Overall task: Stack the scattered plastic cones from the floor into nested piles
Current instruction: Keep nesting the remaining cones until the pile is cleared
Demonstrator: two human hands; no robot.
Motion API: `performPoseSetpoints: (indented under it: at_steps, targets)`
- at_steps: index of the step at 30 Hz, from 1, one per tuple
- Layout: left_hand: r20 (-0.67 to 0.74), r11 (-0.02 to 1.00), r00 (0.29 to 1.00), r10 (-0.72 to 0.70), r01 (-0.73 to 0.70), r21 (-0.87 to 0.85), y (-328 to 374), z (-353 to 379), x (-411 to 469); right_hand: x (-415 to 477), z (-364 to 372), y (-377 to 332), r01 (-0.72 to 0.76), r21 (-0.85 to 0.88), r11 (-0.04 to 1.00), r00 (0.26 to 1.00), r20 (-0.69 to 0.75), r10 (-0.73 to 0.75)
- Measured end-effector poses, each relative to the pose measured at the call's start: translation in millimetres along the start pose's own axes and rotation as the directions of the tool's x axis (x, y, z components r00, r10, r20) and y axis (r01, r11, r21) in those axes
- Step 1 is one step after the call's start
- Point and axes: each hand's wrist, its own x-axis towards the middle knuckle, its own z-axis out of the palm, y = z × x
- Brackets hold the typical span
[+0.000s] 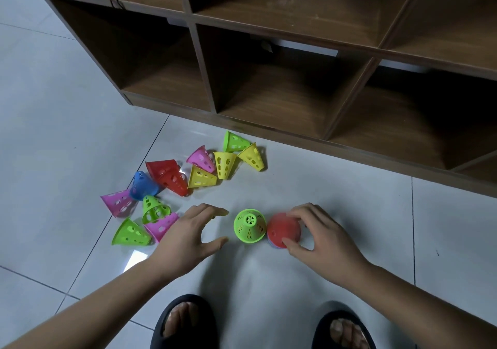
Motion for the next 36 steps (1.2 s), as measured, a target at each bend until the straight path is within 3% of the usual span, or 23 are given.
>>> performPoseSetpoints:
  at_steps: [5, 11, 16, 19, 28, 32, 36]
  targets:
    - [-0.089, 0.994, 0.994, -0.065, 0.072, 0.077, -29.3, -13.0, -9.3, 17.1, -8.8, -0.5, 0.019, 0.023, 1.000, 0.999, 0.032, -0.019]
    - [-0.161, 0.930, 0.976, -0.145, 0.190, 0.314, -74.5, -20.8, -22.3, 94.1, -8.8, 2.9, -0.066, 0.100, 0.993, 0.995, -0.071, 0.073]
    - [-0.219, 0.871, 0.952, -0.212, 0.286, 0.400, -95.2, -18.8, -27.3, 158.5, 19.0, 33.9, -0.216, -0.104, 0.971, 0.974, 0.051, 0.222]
    - [-0.202, 0.851, 0.945, -0.258, 0.321, 0.415, -103.8, -18.9, -26.9, 182.3, 31.8, 38.8, -0.238, -0.227, 0.944, 0.952, 0.139, 0.274]
    - [-0.143, 0.820, 0.940, -0.309, 0.340, 0.460, -110.4, -19.0, -23.2, 215.2, 65.7, 40.5, -0.365, -0.249, 0.897, 0.903, 0.140, 0.406]
    - [-0.082, 0.823, 0.929, -0.360, 0.358, 0.441, -113.9, -21.2, -22.9, 219.9, 74.1, 44.1, -0.379, -0.251, 0.891, 0.908, 0.084, 0.410]
    - [-0.139, 0.871, 0.943, -0.301, 0.332, 0.363, -107.4, -27.1, -19.9, 214.3, 74.5, 45.8, -0.377, -0.216, 0.901, 0.920, 0.022, 0.390]
